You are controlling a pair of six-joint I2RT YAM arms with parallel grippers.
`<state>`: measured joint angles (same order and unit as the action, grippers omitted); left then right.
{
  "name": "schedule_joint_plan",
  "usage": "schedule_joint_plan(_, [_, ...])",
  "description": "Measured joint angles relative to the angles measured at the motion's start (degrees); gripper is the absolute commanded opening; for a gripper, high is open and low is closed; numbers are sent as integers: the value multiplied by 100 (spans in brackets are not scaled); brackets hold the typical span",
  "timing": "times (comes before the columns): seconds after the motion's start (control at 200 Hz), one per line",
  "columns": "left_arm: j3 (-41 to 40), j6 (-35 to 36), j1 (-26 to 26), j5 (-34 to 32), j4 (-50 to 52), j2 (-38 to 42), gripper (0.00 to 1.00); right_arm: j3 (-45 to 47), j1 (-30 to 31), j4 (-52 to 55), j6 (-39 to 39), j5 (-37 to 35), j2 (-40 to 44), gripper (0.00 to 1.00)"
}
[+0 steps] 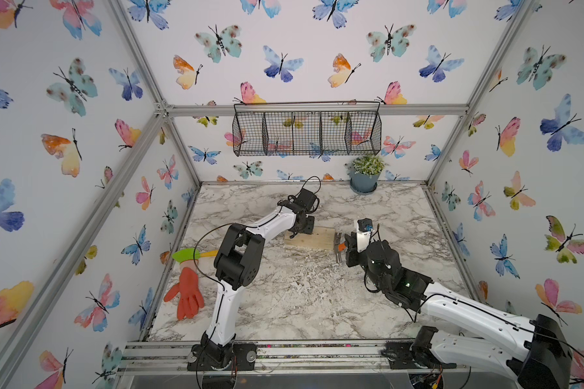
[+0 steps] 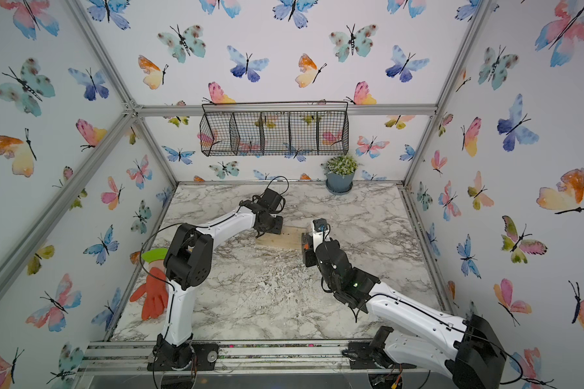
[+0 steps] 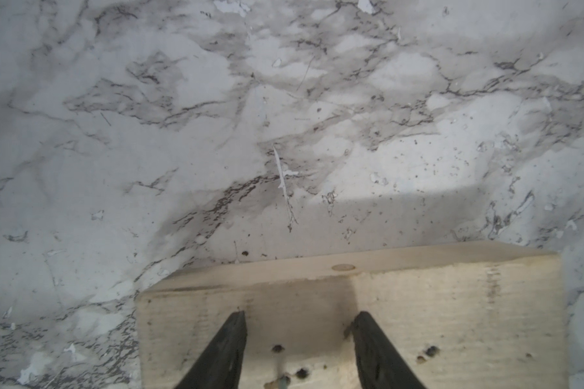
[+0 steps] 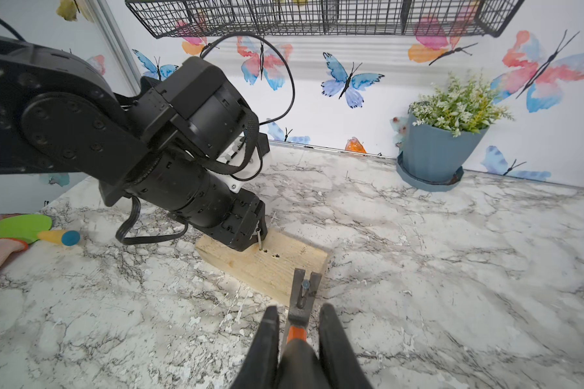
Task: Use a claw hammer to pull out a nail
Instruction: Pick up the nail with the hammer.
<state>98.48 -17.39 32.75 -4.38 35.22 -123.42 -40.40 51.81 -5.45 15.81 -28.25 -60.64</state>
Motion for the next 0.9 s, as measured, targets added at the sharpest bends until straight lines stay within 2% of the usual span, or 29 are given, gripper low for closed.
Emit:
schedule_joint_plan(0.17, [-57,-20,9,37,459,186,63,-129,-437,503,310,540,153,3])
schedule_joint_plan(0.566, [-155,2,35,105,793,892,63,-146,-710,855,627,1246,188,3])
schedule_joint_plan(0.756, [-968,-24,37,175,531,2044,61,-208,-977,1005,728,1596,201,3])
schedule_joint_plan(0.901, [-1912,-96,37,557,63,3060,63,-299,-1196,1054,769,1880,326,3])
